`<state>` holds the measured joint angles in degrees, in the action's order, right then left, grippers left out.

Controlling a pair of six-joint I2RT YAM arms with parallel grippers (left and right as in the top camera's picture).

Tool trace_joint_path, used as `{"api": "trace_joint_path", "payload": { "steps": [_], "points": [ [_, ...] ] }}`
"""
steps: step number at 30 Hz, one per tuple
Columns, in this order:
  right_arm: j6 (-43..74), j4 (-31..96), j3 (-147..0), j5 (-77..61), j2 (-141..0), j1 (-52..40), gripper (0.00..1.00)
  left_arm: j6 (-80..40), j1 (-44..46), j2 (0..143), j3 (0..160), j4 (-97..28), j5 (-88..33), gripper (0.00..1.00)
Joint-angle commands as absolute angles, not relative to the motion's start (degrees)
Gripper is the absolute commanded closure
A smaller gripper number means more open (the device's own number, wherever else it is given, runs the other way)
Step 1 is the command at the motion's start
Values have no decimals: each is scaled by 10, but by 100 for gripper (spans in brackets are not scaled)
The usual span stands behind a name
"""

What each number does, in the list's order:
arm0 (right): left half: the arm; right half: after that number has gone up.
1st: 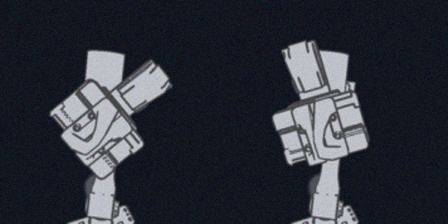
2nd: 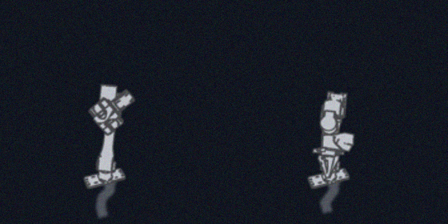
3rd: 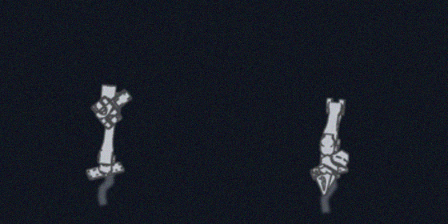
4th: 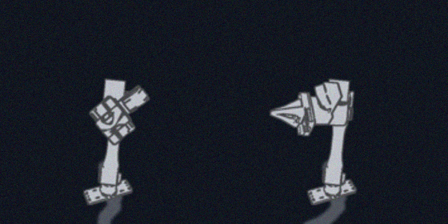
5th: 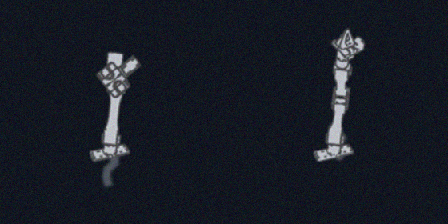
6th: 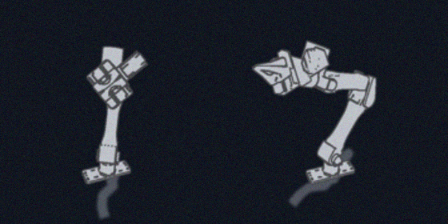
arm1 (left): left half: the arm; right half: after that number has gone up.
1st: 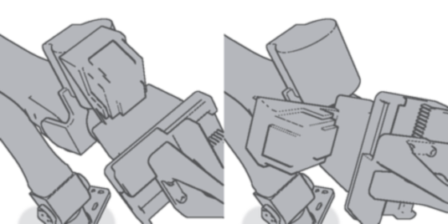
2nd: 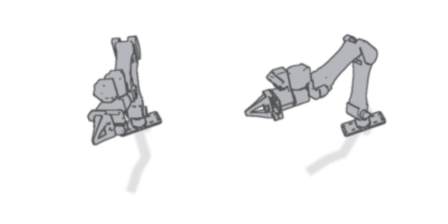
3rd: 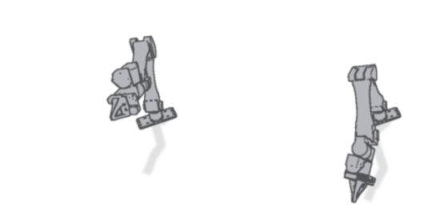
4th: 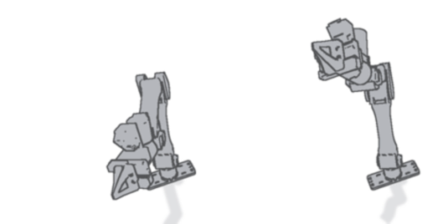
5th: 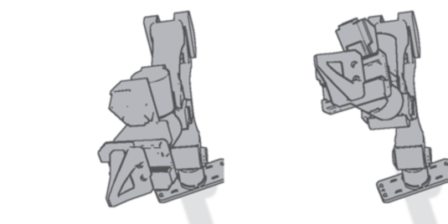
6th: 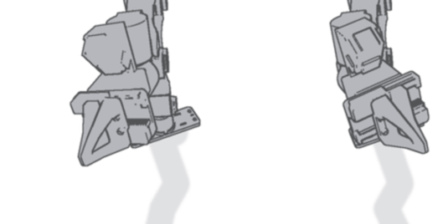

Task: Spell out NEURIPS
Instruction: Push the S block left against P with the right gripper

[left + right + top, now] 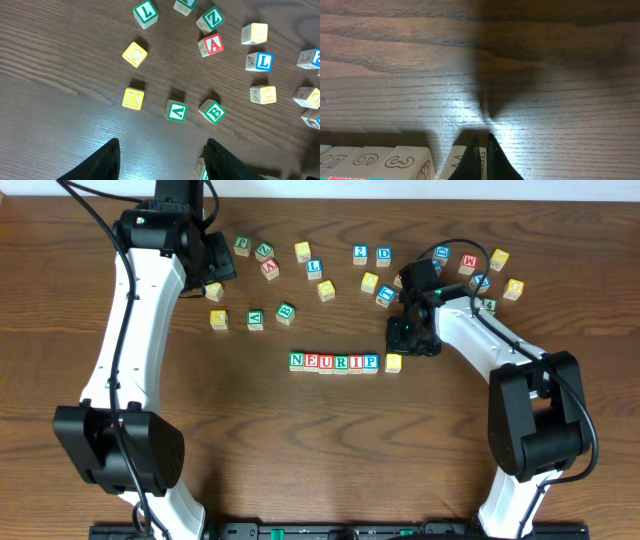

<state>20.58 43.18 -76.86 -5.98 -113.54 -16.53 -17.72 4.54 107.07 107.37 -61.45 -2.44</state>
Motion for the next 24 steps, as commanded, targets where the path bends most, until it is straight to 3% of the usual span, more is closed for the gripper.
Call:
{"api": "trace_joint_path", "payload": {
  "steps": [1, 24],
  "points": [
    [212, 430, -766, -66, -1136, -175, 99, -168, 43, 1074, 1071, -614, -19, 47],
    [212, 432, -789, -66, -1131, -161, 99, -167, 43, 1074, 1071, -615, -19, 47]
  ]
}}
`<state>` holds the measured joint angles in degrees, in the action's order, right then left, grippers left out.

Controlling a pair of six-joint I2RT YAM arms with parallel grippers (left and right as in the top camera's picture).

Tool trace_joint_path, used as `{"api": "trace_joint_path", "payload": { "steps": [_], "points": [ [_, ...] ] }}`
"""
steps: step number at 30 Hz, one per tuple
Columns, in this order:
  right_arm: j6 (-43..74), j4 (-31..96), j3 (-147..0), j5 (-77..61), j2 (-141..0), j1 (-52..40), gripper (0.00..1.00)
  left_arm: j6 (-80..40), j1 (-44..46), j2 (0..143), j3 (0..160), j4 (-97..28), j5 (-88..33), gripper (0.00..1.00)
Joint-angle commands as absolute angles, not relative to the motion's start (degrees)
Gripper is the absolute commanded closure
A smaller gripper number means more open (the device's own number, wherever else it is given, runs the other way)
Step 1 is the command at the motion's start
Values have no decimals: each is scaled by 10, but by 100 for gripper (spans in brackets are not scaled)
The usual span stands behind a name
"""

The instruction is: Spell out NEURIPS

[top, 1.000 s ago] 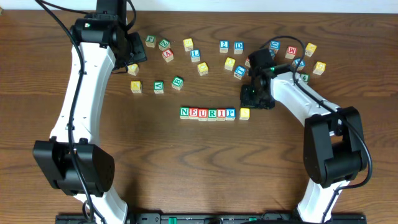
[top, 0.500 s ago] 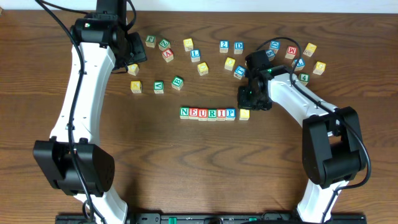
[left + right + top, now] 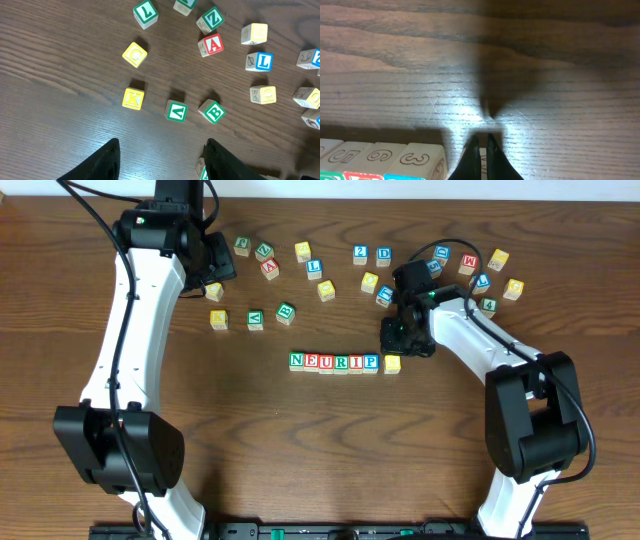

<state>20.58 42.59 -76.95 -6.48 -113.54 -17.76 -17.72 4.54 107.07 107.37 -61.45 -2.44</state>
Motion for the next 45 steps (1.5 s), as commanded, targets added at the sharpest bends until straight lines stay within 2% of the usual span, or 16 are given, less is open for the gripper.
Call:
{"api": "trace_joint_path", "payload": {
  "steps": [1, 7, 13, 45],
  "points": [
    [212, 436, -791, -66, -1131, -155, 99, -168, 43, 1074, 1071, -615, -19, 47],
    [225, 479, -790, -66, -1131, -130, 99, -167, 43, 1074, 1071, -614, -19, 47],
    [225, 510, -784, -66, -1132, -143, 98, -167, 43, 1074, 1071, -614, -19, 47],
    [237, 490, -771, -69, -1132, -189, 98, -167, 43, 1074, 1071, -612, -19, 46]
  ]
}}
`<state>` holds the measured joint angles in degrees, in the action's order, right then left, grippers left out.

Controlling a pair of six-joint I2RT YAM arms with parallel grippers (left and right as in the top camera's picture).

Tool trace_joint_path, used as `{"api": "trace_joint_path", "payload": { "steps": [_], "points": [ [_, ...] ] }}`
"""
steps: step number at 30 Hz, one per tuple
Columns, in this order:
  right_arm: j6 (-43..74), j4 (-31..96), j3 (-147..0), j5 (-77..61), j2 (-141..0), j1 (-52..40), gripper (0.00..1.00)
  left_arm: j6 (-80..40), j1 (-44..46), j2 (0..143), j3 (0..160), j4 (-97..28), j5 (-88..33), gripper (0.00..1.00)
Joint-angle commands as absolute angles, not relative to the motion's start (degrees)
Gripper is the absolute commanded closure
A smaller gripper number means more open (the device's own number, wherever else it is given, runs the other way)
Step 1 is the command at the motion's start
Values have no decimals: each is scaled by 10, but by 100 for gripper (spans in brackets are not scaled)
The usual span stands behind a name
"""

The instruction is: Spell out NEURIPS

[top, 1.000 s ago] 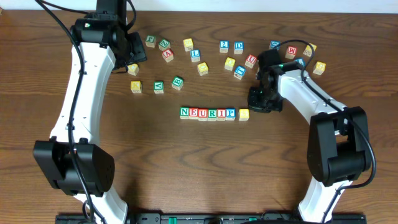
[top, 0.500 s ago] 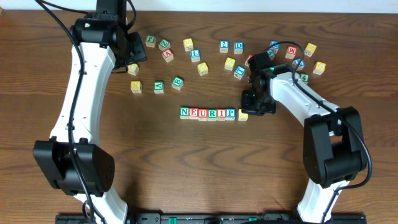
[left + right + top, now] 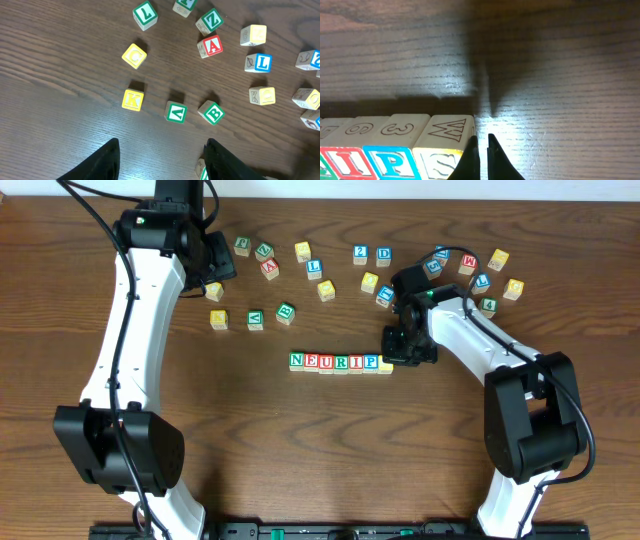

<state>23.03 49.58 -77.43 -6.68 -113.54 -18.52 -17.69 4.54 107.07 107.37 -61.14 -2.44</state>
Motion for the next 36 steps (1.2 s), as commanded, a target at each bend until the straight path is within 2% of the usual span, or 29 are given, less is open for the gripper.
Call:
{"api": "trace_joint_path", "payload": {
  "steps": [1, 26, 36],
  "points": [
    [237, 488, -771, -69, -1132, -189, 98, -167, 43, 1074, 1071, -612, -19, 47],
    [237, 463, -771, -81, -1132, -205, 98, -167, 43, 1074, 1071, -612, -19, 47],
    [230, 480, -797, -80, -1121, -190, 94, -166, 43, 1074, 1071, -608, -19, 47]
  ]
}}
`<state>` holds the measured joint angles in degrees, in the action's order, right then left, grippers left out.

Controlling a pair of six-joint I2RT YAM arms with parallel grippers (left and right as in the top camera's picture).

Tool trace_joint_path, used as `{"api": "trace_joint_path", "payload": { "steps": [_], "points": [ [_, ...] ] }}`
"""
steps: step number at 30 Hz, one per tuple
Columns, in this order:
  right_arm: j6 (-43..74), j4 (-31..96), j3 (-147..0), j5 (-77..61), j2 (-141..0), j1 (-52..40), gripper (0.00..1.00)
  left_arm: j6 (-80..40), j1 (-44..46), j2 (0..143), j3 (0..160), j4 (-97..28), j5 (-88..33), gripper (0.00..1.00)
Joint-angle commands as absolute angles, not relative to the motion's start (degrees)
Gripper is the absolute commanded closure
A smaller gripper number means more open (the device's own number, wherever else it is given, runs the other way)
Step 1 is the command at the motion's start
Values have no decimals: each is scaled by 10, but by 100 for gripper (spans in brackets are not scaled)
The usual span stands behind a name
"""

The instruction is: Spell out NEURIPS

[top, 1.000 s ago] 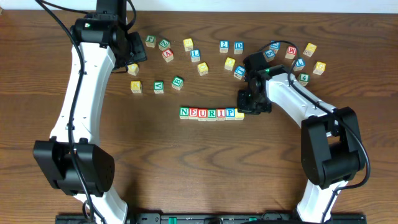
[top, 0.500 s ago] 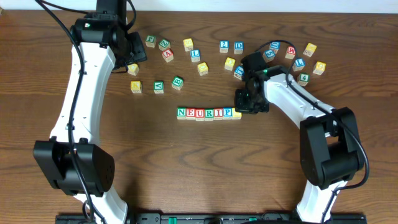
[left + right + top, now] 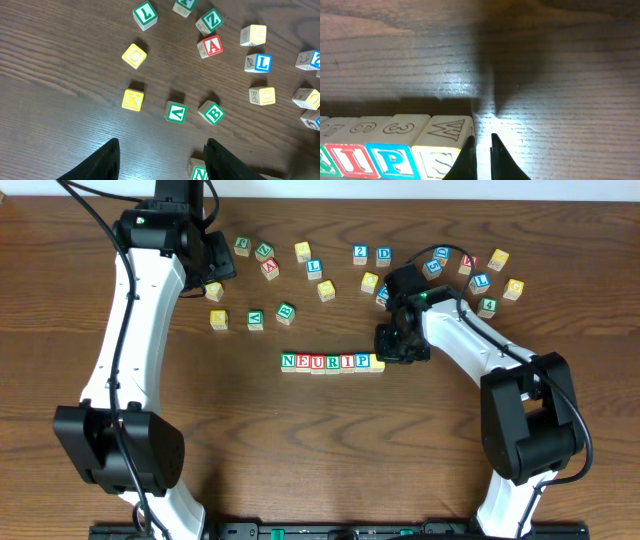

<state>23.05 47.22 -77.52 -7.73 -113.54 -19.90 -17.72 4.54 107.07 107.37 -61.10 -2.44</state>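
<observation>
Blocks reading NEURIP (image 3: pixel 325 362) lie in a row at mid-table, with a yellow S block (image 3: pixel 377 363) touching the P at the right end. The right wrist view shows the S block (image 3: pixel 440 160) beside the blue P (image 3: pixel 390 161). My right gripper (image 3: pixel 481 145) is low at the S block's right side, jaws a narrow slit apart with nothing between; its left finger (image 3: pixel 468 150) touches the block. My left gripper (image 3: pixel 162 152) hangs open at the back left, above the table, with the green N block (image 3: pixel 200 173) showing by its right finger.
Several loose letter blocks are scattered along the back of the table (image 3: pixel 315 268), some just behind my right arm (image 3: pixel 480 280). Yellow K (image 3: pixel 132 99), green V (image 3: pixel 176 111) and green B (image 3: pixel 213 113) sit left of the row, under the left wrist camera.
The whole row, S included, now sits slightly further left, and my right gripper has moved left with it. More of the N block shows in the left wrist view. The left arm is unchanged.
At first the S block stood apart, right of the P, with my shut right gripper beyond it. Then the gripper was nearer and the gap smaller. Later the S touched the P. Now the joined row sits a little further left.
</observation>
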Motion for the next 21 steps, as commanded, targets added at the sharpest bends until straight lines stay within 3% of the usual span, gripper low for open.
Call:
{"api": "trace_joint_path", "payload": {
  "steps": [1, 15, 21],
  "points": [
    [230, 484, -802, -76, -1117, -187, 94, -165, 42, 1072, 1073, -608, -19, 47],
    [196, 515, -828, -46, -955, -111, 82, -146, -15, 959, 1096, -620, -19, 46],
    [160, 526, -828, -46, -882, -73, 67, -146, -68, 908, 1096, -646, -19, 46]
  ]
}}
